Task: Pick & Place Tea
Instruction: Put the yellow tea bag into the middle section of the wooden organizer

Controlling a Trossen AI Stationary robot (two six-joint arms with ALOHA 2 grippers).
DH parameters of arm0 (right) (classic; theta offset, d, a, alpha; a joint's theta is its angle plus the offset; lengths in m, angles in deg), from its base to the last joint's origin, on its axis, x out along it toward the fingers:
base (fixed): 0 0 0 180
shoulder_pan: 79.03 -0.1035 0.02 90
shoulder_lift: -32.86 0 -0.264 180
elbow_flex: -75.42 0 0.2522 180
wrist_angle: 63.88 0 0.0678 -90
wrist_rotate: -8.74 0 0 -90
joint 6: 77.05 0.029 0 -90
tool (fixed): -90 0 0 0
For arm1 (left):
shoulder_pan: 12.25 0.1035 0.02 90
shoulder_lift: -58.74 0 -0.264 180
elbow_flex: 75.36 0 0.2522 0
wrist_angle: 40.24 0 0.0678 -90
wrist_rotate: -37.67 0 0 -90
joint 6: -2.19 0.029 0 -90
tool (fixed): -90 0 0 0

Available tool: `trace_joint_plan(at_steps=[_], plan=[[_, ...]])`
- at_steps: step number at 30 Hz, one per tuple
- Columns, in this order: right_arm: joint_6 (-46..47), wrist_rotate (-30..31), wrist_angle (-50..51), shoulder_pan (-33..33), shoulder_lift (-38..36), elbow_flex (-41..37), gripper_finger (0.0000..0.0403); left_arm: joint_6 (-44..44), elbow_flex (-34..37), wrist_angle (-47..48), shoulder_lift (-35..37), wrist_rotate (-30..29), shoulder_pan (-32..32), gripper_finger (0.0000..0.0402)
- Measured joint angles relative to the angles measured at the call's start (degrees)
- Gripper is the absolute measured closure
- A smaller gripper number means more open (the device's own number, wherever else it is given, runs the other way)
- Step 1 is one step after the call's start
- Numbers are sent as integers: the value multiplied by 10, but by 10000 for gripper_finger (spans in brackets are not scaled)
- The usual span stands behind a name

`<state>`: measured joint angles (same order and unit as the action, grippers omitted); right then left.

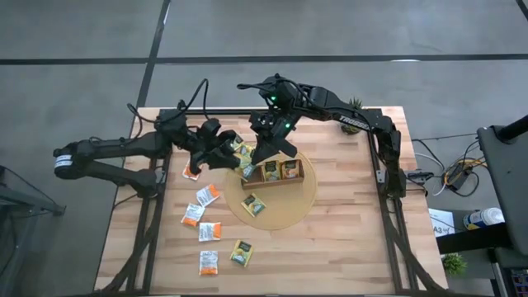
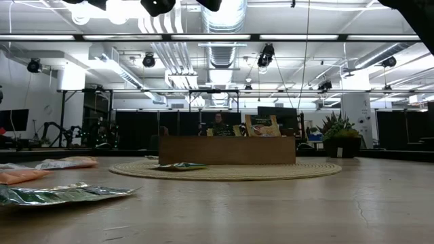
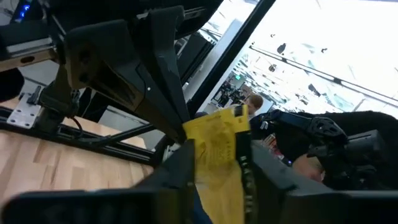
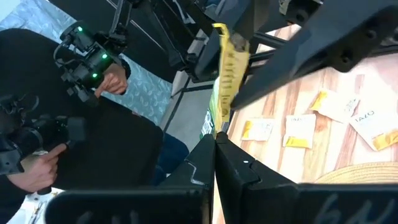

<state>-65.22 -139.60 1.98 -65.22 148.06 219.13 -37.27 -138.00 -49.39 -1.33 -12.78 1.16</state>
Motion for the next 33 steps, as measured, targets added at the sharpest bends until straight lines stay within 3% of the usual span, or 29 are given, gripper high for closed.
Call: trace_joint_plan(at_steps=[3,5,13,25,33], plan=[[0,1,0,1,0,0,395,17,0,5,0,-1,0,366],[-3,2,0,1,0,0,395,24,0,9,0,-1,0,390],[-11,-5,-3,2,-2,0,389,28,0,14,0,0,0,400],[31,-15,-4,13,-61,0,270,29,0,55,0,-2,20,401],[27,3,20,41,-100,0,244,36,0,90,-18,-19,37,401]])
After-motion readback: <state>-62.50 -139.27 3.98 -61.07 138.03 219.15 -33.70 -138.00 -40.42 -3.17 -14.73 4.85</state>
